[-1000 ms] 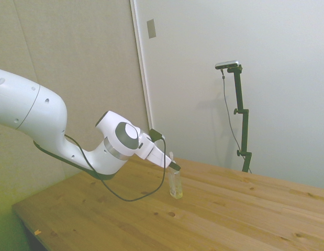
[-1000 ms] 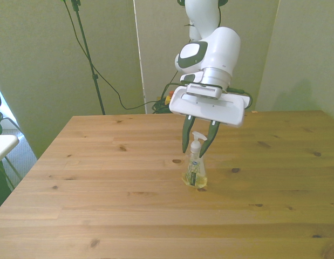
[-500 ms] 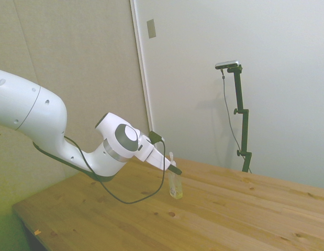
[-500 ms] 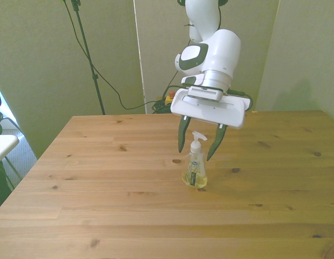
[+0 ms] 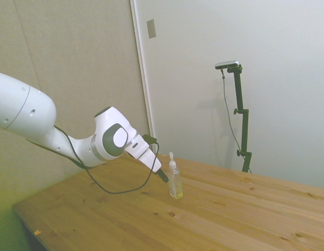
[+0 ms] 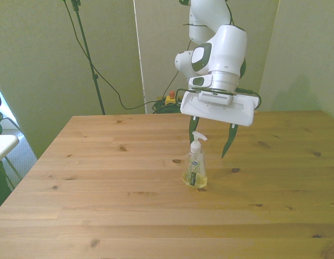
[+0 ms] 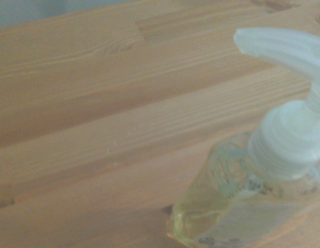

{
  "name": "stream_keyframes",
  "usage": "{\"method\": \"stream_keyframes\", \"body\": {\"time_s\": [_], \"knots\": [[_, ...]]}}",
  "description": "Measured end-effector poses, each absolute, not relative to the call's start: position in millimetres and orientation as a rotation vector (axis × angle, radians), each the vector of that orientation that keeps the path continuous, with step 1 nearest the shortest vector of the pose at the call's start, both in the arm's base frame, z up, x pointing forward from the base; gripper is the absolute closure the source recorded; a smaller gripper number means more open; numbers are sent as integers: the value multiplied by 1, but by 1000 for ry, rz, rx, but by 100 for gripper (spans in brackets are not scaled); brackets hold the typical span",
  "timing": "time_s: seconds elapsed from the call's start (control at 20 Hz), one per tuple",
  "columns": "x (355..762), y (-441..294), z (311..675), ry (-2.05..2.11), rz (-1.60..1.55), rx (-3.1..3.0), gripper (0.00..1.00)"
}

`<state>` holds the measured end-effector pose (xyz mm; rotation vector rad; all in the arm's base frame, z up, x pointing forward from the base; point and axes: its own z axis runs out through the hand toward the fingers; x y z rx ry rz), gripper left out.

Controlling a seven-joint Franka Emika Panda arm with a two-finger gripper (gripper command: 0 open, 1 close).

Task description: Stand the sanitizer

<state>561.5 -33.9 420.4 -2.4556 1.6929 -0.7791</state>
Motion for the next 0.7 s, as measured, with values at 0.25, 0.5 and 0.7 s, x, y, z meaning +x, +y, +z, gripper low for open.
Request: {"method": "stream_keyframes", "body": {"time_s": [0.25,0.5,0.7], "knots": [[540,-37,422,1590,-477,-2640,0],[488,-49,408,1477,-263,-2765,0],[455,-27,407,1368,-120,-2818,0]]}}
